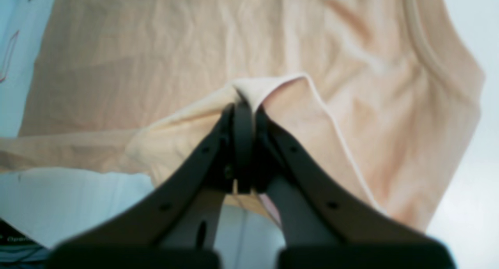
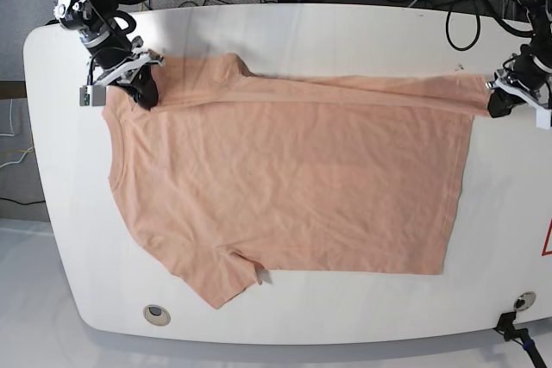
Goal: Fold the T-shirt properly
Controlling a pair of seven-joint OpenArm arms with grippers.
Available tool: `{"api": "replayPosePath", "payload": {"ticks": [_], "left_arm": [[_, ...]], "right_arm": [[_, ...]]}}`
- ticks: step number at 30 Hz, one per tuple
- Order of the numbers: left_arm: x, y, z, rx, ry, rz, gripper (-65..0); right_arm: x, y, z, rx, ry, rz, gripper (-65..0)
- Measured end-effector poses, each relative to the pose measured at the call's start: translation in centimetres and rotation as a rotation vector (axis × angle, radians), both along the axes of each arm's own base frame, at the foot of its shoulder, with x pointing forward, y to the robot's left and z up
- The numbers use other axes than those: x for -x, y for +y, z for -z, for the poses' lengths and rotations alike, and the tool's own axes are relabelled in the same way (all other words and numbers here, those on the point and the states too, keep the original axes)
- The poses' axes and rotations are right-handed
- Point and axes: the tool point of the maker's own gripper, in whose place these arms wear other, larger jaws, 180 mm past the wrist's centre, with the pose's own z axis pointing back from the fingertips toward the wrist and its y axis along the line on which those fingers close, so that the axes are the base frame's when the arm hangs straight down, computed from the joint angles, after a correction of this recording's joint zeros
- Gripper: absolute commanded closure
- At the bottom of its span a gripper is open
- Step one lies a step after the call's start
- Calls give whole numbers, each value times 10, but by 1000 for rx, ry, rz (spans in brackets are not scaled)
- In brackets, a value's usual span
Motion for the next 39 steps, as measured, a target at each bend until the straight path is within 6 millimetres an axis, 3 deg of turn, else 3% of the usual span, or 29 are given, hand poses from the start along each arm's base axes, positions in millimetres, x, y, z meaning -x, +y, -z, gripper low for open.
{"api": "replayPosePath", "payload": {"ticks": [10, 16, 28, 39], "left_arm": [[-28, -4, -13, 13, -64, 9, 0], [-45, 3, -28, -7, -123, -13, 0], [-57, 24, -7, -16, -83, -92, 0], [-59, 19, 0, 7, -93, -61, -5]], "right_arm": [[-27, -3, 0, 22, -23, -4, 0], [-46, -2, -18, 25, -97, -11, 0], [-70, -15, -1, 1, -75, 23, 0], [-96, 19, 14, 25, -52, -82, 0]]}}
